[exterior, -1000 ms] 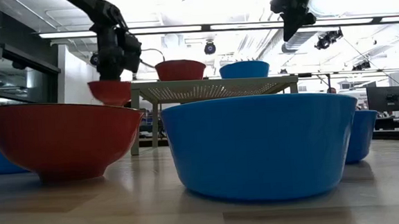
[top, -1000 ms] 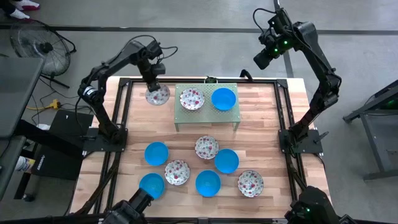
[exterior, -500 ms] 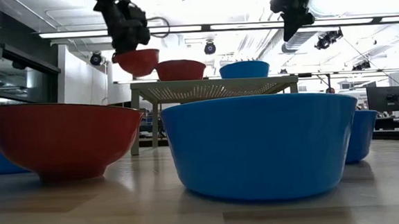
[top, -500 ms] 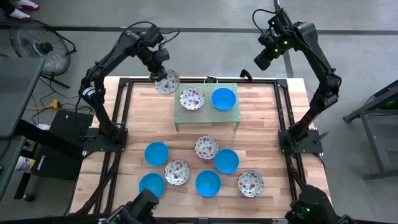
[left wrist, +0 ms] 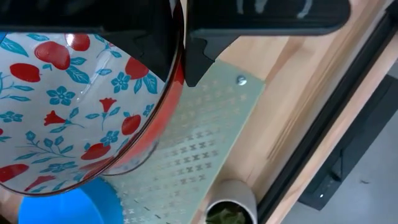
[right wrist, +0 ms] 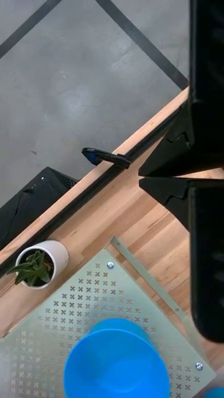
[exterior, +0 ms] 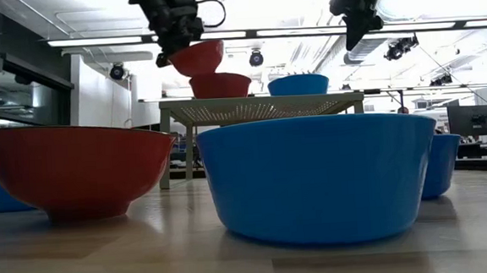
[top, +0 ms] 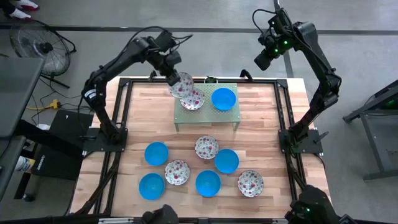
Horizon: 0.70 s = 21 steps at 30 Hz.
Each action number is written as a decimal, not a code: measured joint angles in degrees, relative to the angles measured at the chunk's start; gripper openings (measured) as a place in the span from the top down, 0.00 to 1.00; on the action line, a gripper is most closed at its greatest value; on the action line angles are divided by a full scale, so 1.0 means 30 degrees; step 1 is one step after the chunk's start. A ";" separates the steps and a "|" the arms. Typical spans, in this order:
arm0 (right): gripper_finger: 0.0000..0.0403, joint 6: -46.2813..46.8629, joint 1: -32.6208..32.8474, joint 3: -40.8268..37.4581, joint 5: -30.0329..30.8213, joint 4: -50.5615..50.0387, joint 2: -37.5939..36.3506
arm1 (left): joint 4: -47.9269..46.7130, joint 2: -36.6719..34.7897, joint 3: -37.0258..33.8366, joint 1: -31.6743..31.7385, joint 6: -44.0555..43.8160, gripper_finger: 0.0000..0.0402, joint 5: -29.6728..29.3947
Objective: Pick & Place Mini bowls
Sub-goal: Stack the patterned red bowl on the patterned red bowl on the shelf
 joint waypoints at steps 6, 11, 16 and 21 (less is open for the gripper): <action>1.00 0.0022 0.0000 0.0006 0.0000 -0.0102 0.0000 | 0.0713 0.0000 -0.0007 -0.0896 -0.1044 0.99 -0.0116; 1.00 0.0160 0.0000 0.0001 0.0000 -0.0164 0.0000 | 0.0672 0.0006 -0.0007 -0.1343 -0.2571 0.99 -0.0664; 1.00 0.0233 0.0000 0.0007 0.0000 -0.0273 0.0000 | 0.0647 0.0007 -0.0015 -0.2028 -0.4583 0.99 -0.2078; 1.00 0.0178 0.0000 0.0007 0.0000 -0.0291 0.0000 | 0.0651 0.0015 -0.0015 -0.2488 -0.5279 0.99 -0.2151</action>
